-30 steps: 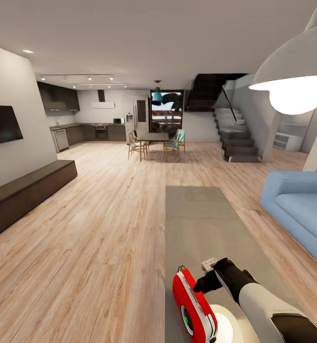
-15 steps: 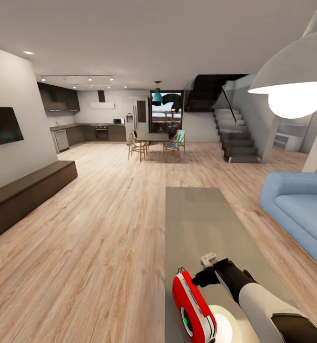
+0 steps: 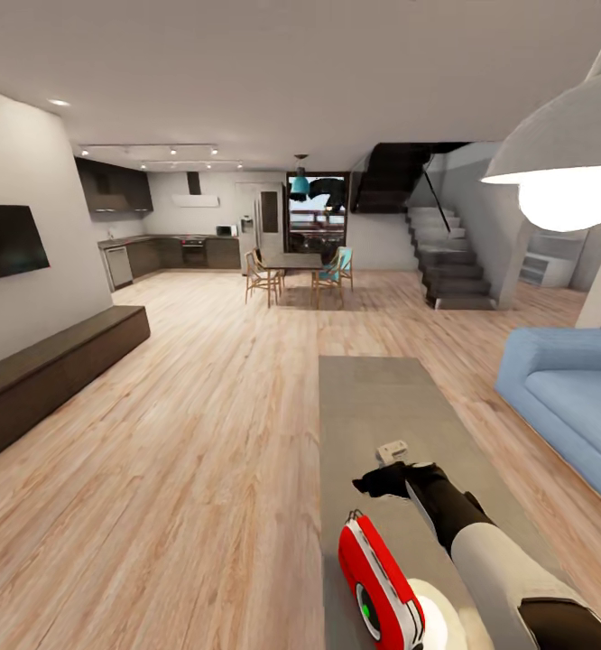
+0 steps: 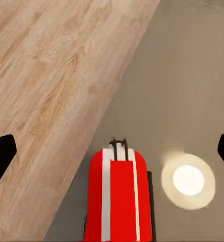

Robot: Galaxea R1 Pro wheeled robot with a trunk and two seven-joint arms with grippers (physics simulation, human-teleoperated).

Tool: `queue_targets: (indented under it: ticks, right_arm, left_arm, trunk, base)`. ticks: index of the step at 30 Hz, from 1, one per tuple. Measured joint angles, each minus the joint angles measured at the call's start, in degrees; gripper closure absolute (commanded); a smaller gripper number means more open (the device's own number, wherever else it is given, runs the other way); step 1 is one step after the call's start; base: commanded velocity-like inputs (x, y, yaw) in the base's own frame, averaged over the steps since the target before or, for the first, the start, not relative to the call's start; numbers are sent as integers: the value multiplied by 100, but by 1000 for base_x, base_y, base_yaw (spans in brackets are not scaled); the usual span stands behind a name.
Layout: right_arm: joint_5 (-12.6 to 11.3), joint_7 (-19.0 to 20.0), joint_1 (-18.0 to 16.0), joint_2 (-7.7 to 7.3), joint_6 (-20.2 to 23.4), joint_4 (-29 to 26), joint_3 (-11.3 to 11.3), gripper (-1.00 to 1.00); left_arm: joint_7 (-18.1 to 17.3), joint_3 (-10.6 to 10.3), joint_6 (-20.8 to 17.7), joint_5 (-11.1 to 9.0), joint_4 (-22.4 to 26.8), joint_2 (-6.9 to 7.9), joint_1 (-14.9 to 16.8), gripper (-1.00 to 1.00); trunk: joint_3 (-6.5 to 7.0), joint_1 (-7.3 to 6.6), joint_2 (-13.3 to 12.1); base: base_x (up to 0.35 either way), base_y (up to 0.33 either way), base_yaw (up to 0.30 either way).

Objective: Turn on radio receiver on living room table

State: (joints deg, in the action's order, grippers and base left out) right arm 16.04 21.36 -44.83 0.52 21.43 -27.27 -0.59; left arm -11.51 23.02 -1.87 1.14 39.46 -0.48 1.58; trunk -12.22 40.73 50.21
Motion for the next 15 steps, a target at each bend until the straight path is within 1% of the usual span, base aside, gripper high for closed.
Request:
queue_targets:
  ticks: [5,15]
  right_arm:
    - [-61,-16,1,3,-4,-202,4,-100]
    - [-75,-5,2,36,-119,-203,6,-100]
  left_arm:
    - [6,3,10,0,0,1,0,100]
    - [5,7,20,0,0,-2,0,100]
  trunk:
    - [90,-110,-201]
    - [269,-329,-602]
  base:
    - [0,315,0]
    - [0,321,0]
